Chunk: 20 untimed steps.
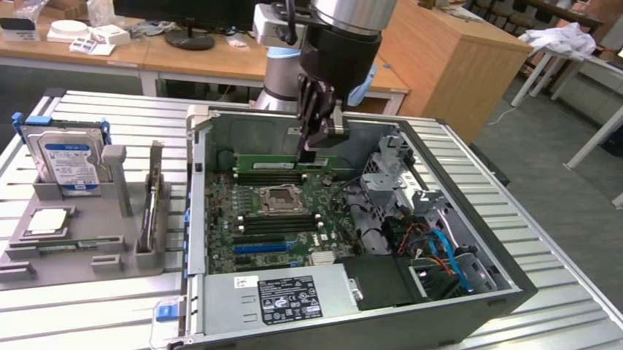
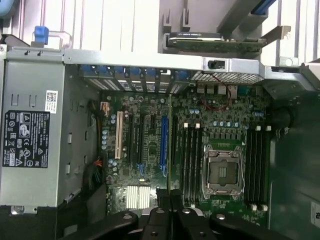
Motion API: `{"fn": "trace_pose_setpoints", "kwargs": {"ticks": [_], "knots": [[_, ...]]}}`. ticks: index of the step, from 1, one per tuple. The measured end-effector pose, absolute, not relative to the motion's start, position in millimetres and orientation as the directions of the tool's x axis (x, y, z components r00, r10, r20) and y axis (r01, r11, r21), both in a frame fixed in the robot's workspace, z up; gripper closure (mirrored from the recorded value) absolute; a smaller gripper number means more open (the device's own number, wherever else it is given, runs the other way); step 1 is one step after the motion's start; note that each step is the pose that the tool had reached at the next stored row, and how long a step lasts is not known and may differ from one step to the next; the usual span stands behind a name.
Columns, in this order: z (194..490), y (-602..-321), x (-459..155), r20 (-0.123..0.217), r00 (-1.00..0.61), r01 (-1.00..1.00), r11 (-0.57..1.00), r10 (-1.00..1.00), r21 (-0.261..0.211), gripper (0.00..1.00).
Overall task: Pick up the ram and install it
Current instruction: 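Pick up the ram and move it above insertion slot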
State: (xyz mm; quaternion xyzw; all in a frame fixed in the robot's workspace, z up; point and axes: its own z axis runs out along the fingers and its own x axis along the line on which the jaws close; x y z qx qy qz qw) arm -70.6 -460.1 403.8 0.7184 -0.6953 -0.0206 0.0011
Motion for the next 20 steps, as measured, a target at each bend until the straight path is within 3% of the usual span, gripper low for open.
{"fn": "trace_pose_setpoints", "kwargs": {"ticks": [20], "knots": [[403.7, -458.6, -52.8, -0.028, 0.032, -0.999, -0.033, -0.999, 0.030, 0.88]]}}
